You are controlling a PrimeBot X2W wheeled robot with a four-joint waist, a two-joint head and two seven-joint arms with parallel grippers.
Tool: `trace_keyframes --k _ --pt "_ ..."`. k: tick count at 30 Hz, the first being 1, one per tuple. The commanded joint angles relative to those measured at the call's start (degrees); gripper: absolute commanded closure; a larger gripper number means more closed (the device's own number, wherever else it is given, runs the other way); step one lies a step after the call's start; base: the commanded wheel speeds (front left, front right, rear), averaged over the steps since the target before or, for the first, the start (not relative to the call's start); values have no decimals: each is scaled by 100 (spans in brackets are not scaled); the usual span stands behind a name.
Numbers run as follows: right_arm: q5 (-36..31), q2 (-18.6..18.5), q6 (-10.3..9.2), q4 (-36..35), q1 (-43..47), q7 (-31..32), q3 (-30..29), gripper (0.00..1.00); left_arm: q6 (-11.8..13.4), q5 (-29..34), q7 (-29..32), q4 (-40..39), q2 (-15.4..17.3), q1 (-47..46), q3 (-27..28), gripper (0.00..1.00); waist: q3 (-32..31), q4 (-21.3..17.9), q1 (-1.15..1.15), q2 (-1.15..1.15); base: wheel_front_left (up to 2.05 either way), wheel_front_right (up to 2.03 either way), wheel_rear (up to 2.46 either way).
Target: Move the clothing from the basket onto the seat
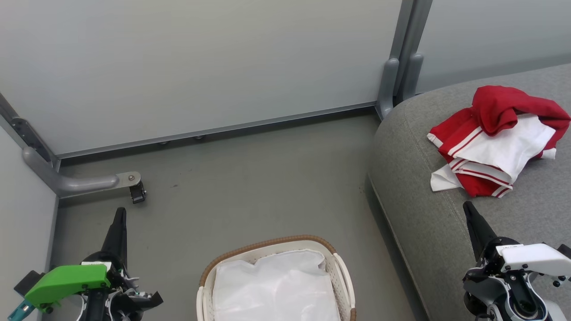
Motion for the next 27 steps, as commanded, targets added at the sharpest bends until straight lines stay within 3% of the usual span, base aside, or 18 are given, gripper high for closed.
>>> trace_keyframes --k 1,27 --pt "21 -29 0 -17 -15 19 -10 100 -35 -18 20 -11 38 -71 13 100 0 0 0 0 0 0 0" --pt "21 -29 0 -17 -15 18 -9 100 -35 -18 19 -11 38 -71 12 100 0 0 0 0 0 0 0"
